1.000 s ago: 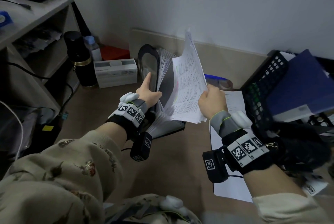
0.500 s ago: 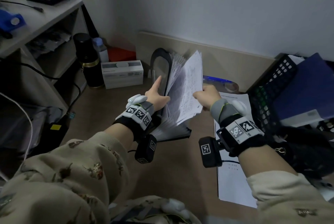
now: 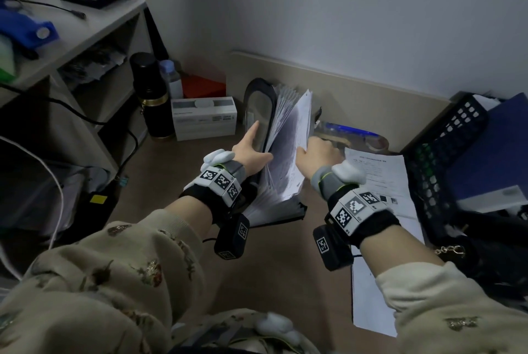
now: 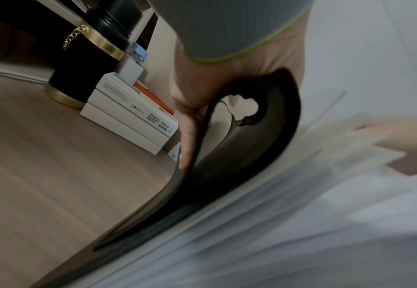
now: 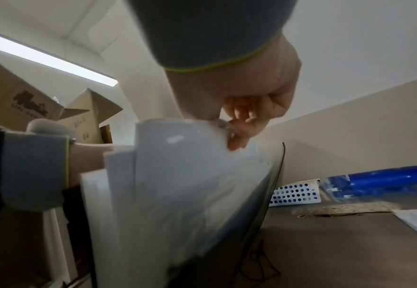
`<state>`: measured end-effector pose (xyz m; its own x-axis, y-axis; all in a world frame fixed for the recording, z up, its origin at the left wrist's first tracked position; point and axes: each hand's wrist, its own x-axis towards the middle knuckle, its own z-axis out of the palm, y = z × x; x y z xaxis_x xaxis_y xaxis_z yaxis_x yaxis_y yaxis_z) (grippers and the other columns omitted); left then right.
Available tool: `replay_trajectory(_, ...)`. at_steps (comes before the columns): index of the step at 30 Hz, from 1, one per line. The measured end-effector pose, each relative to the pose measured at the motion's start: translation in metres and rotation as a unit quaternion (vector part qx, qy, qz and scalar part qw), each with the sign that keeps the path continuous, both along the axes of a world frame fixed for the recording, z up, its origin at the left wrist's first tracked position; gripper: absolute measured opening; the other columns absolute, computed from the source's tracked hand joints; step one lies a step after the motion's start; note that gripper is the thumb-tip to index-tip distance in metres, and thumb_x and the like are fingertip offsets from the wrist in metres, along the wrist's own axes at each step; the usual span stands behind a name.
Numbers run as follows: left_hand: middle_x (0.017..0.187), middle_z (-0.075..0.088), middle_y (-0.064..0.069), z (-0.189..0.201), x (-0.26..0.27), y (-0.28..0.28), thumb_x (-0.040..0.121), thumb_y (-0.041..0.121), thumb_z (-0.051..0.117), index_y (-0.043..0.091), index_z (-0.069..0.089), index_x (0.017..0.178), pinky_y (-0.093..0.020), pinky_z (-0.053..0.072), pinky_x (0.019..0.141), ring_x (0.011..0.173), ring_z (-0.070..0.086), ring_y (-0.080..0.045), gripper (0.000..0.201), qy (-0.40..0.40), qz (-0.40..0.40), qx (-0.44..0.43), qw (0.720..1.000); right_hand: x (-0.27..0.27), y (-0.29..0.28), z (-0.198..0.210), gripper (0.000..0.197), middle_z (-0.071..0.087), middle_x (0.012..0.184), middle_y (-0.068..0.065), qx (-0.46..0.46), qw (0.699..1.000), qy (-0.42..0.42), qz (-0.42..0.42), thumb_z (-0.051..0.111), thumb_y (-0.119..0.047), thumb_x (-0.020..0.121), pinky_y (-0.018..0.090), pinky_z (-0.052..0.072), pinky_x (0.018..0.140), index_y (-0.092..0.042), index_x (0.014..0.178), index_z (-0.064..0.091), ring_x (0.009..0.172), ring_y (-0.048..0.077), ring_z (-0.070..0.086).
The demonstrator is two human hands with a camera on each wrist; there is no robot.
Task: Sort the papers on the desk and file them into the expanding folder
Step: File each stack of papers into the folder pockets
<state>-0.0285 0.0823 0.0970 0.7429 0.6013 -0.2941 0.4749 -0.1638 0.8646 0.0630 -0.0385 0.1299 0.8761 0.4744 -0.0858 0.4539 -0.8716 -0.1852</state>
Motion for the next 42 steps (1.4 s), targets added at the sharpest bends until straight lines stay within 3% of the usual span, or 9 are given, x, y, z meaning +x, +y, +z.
replay_trajectory(7,0.136,0.051,0.002,-0.001,-0.001,0.005,0.074,0.020,0.060,0.050,0.018,0.148,-0.028,0.050,0.080,0.089,0.061,-0.015,0.091,-0.006,0.003,0.003,1.000,0.008,0.018,0.005,0.027,0.043,0.061,0.006,0.044,0.993,0.106,-0.011,0.046,-0.012,0.087,0.024,0.028,0.045,-0.011,0.063,0.036,0.056,0.024,0.049)
replay_trajectory(11,0.143,0.048,0.003,-0.003,-0.002,0.011,0.074,0.020,0.061,0.048,0.020,0.149,-0.026,0.048,0.081,0.091,0.061,-0.016,0.090,-0.015,0.008,0.003,1.000,0.009,0.025,0.003,0.011,0.056,0.063,0.010,0.090,0.962,0.249,-0.065,0.035,0.002,0.088,0.026,0.044,0.044,-0.001,0.090,0.046,0.057,0.026,0.064)
replay_trajectory(16,0.147,0.045,0.002,-0.009,-0.001,0.016,0.076,0.017,0.062,0.045,0.021,0.149,-0.022,0.041,0.086,0.101,0.051,-0.010,0.089,-0.028,0.005,-0.008,1.000,0.002,0.022,0.001,0.012,0.055,0.033,0.005,0.031,0.949,0.308,-0.056,0.027,0.002,0.093,0.007,0.025,0.030,0.001,0.100,0.037,0.025,0.010,0.051)
replay_trajectory(19,0.150,0.040,0.001,-0.011,0.000,0.016,0.078,0.014,0.062,0.043,0.020,0.150,-0.021,0.039,0.086,0.103,0.047,-0.008,0.088,-0.034,-0.001,-0.008,0.999,-0.003,0.025,0.011,0.018,0.063,0.049,0.014,0.023,0.942,0.333,-0.036,0.028,-0.001,0.098,0.006,0.025,0.027,0.001,0.113,0.036,0.021,0.009,0.048)
replay_trajectory(22,0.151,0.039,0.000,-0.013,0.001,0.017,0.079,0.016,0.062,0.044,0.019,0.150,-0.022,0.037,0.086,0.109,0.049,-0.012,0.088,-0.031,-0.003,-0.001,1.000,-0.004,0.031,0.010,0.027,0.067,0.091,0.019,0.004,0.935,0.352,-0.030,0.031,-0.007,0.101,0.011,0.031,0.026,0.002,0.125,0.039,0.026,0.012,0.054)
replay_trajectory(25,0.151,0.039,0.001,-0.013,0.001,0.017,0.079,0.017,0.062,0.046,0.018,0.150,-0.023,0.039,0.087,0.122,0.050,-0.020,0.088,-0.027,-0.007,-0.003,1.000,-0.004,0.031,-0.002,0.016,0.053,0.074,0.006,-0.005,0.931,0.366,-0.011,0.038,-0.007,0.099,0.014,0.040,0.030,-0.004,0.097,0.053,0.027,0.004,0.053)
replay_trajectory(28,0.150,0.041,0.001,-0.014,0.002,0.016,0.079,0.017,0.062,0.046,0.018,0.150,-0.023,0.039,0.086,0.123,0.051,-0.021,0.088,-0.026,-0.003,-0.002,1.000,-0.004,0.031,-0.012,0.031,0.047,0.073,0.003,0.001,0.930,0.368,-0.016,0.038,-0.005,0.099,0.015,0.044,0.034,-0.015,0.070,0.040,0.029,0.001,0.053)
replay_trajectory(34,0.146,0.046,0.000,-0.012,0.002,0.014,0.077,0.021,0.063,0.048,0.019,0.149,-0.024,0.040,0.093,0.122,0.051,-0.023,0.089,-0.019,-0.001,0.004,1.000,0.003,0.029,-0.021,0.003,0.048,0.073,0.011,0.022,0.955,0.289,-0.065,0.036,-0.006,0.095,0.030,0.043,0.060,-0.005,0.094,0.038,0.081,0.031,0.058)
replay_trajectory(42,0.148,0.044,0.001,-0.010,0.000,0.013,0.076,0.021,0.064,0.049,0.019,0.148,-0.036,0.043,0.105,0.125,0.050,-0.023,0.089,-0.015,-0.009,0.000,1.000,0.000,0.030,-0.032,0.016,0.051,0.086,0.009,-0.122,0.966,0.230,0.014,0.035,-0.011,0.098,0.029,0.037,0.070,-0.008,0.094,0.050,0.085,0.024,0.049)
